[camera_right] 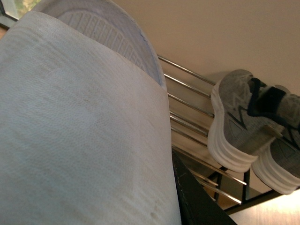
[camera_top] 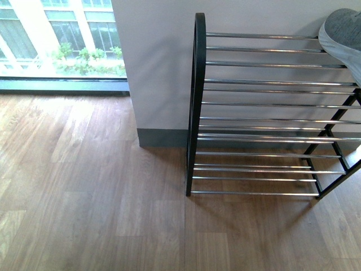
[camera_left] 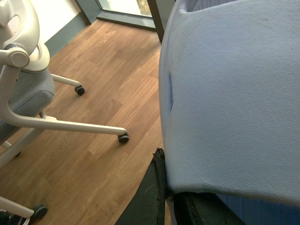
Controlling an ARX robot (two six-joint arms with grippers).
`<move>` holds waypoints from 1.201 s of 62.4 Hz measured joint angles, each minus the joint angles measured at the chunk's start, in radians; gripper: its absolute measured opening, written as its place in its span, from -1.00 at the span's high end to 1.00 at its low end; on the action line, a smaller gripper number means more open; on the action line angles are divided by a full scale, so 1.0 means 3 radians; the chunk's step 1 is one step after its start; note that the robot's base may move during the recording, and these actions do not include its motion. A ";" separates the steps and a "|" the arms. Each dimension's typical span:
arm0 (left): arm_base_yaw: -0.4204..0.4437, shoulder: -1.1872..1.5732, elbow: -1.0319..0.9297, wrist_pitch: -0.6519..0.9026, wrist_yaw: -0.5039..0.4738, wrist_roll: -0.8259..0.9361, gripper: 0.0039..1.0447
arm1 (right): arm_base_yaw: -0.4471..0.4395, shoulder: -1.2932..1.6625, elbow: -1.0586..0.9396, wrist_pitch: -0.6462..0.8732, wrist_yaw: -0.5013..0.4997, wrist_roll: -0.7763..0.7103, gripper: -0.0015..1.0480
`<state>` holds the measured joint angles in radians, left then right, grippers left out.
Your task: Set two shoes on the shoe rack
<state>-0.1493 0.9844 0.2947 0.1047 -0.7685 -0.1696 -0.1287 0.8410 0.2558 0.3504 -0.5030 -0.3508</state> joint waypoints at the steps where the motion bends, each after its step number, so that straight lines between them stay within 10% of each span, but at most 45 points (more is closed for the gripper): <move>1: 0.0000 0.0000 0.0000 0.0000 -0.0005 0.0001 0.98 | 0.0037 0.0061 0.0017 0.0090 -0.0013 0.0080 0.98; 28: -0.0001 0.0000 0.0000 0.0000 0.0003 0.0001 0.98 | 0.1122 0.2944 0.1652 0.1141 0.1288 0.0326 0.98; 75: -0.0001 0.0000 0.0000 0.0000 0.0003 0.0000 0.98 | 0.0785 0.4976 0.3885 0.0607 0.2335 -0.0253 0.98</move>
<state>-0.1497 0.9844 0.2947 0.1047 -0.7677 -0.1696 0.1066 2.3337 1.4212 0.5323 0.1974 -0.4267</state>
